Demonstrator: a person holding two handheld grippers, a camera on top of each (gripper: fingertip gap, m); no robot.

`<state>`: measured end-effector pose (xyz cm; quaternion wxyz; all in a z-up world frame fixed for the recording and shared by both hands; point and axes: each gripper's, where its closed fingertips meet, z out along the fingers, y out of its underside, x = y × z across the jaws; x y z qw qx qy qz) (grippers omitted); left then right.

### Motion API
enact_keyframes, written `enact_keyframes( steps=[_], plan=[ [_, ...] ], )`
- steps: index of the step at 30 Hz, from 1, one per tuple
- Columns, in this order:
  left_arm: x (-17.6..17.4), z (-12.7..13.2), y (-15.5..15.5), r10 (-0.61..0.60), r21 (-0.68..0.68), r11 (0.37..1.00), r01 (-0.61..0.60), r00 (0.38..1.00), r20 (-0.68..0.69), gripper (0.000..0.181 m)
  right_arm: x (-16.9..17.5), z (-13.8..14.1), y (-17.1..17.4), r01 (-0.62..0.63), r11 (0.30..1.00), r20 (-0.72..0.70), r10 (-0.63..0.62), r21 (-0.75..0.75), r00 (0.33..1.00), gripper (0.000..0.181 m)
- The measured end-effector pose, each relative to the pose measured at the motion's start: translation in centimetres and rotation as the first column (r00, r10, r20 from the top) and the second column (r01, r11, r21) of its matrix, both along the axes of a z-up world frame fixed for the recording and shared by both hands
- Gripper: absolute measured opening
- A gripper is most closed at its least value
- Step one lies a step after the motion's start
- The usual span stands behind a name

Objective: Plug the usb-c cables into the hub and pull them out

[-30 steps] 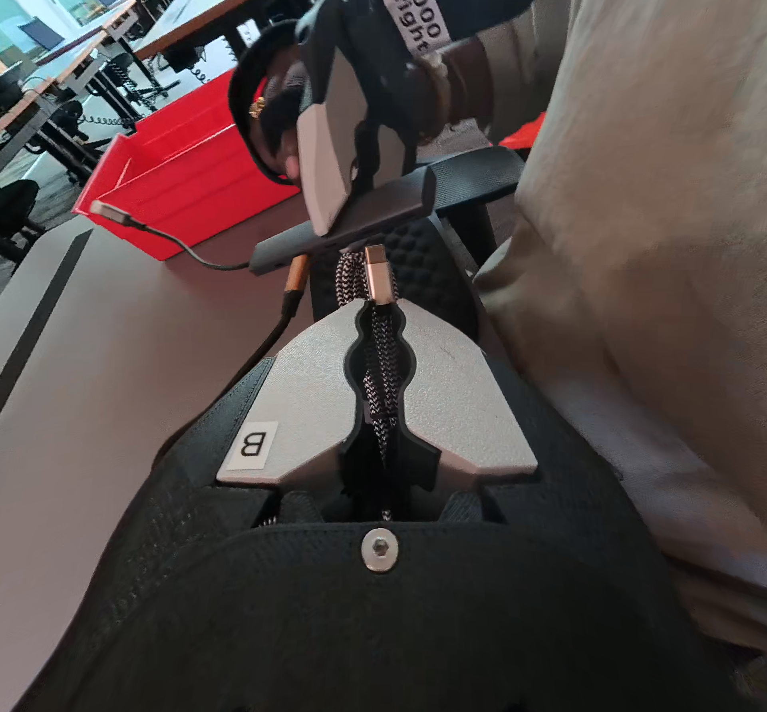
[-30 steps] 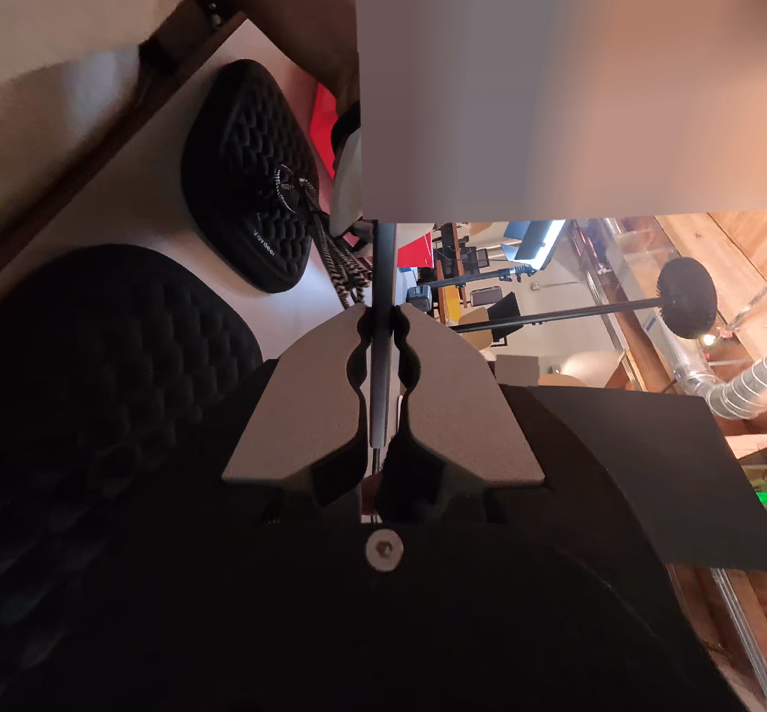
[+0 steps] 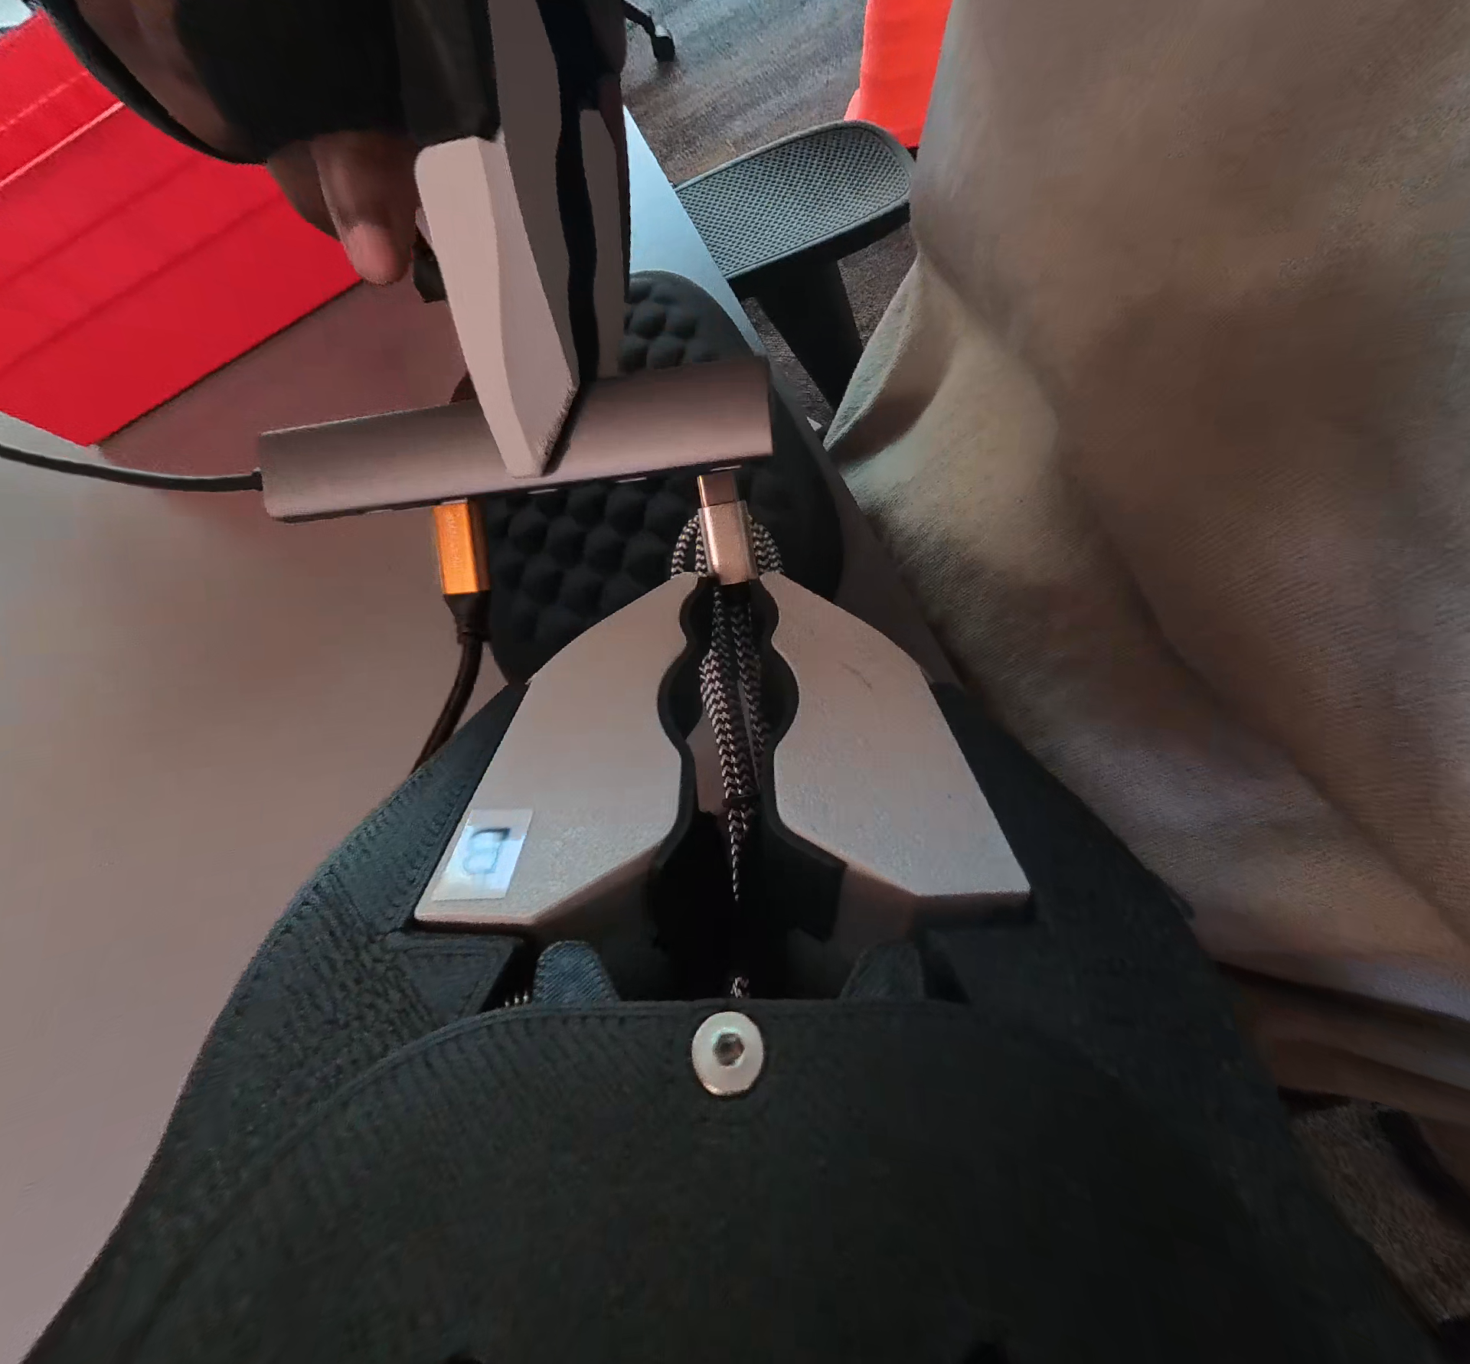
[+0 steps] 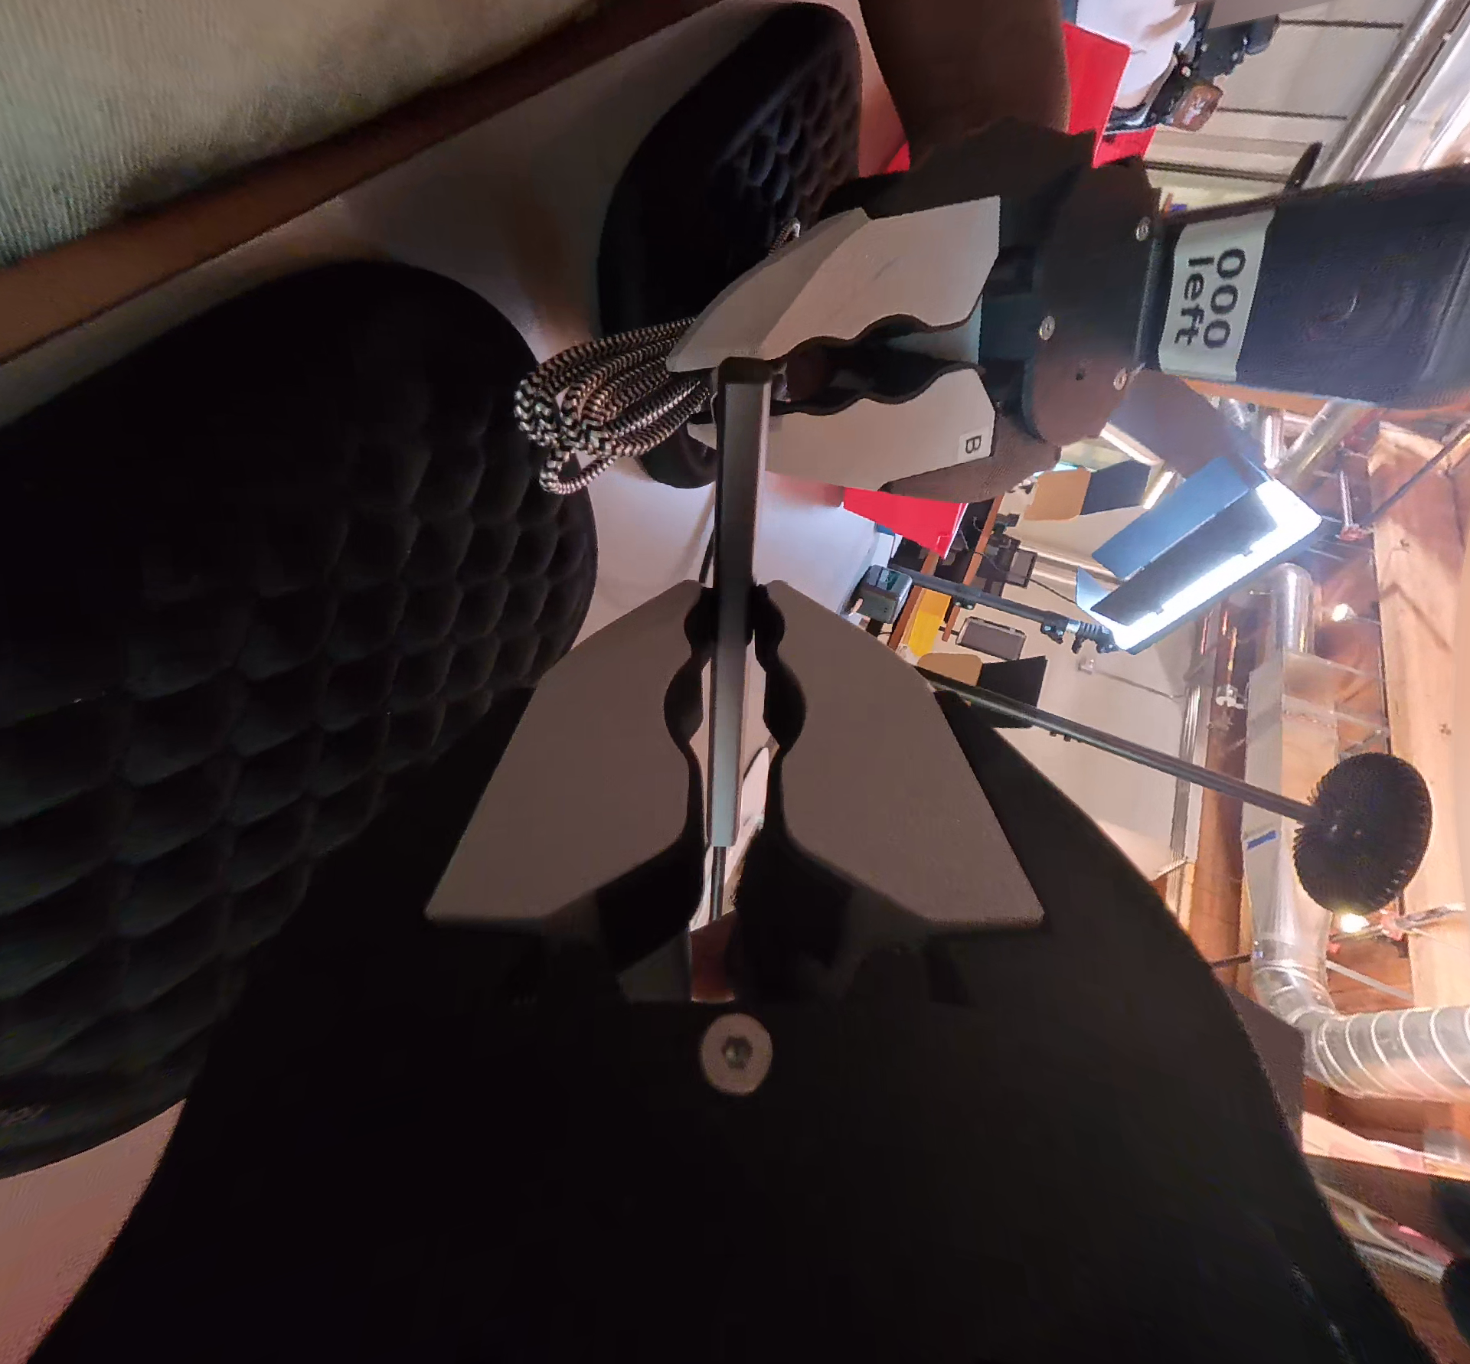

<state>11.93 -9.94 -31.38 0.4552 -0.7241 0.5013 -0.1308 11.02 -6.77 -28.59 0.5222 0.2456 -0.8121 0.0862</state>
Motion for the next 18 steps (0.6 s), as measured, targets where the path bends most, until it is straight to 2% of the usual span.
enact_keyframes(
  steps=[5, 11, 18],
  plan=[
    [0.3, -0.8, -0.1, -0.030, -0.050, 0.998, 0.029, 0.999, -0.025, 0.008, -0.2, -0.4, 0.3, 0.004, 0.997, -0.033, -0.002, 0.077, 0.999, 0.010],
    [0.2, -0.5, 0.0, -0.032, -0.055, 0.998, 0.034, 0.999, 0.037, 0.007, 0.3, -0.7, 0.3, 0.004, 0.999, -0.024, -0.003, 0.038, 1.000, 0.010],
    [-0.2, -0.4, 0.5, 0.001, -0.079, 0.997, 0.004, 0.997, 0.073, 0.007, 1.1, -0.7, -0.6, -0.008, 0.987, -0.004, 0.007, -0.159, 1.000, 0.010]
  ],
)
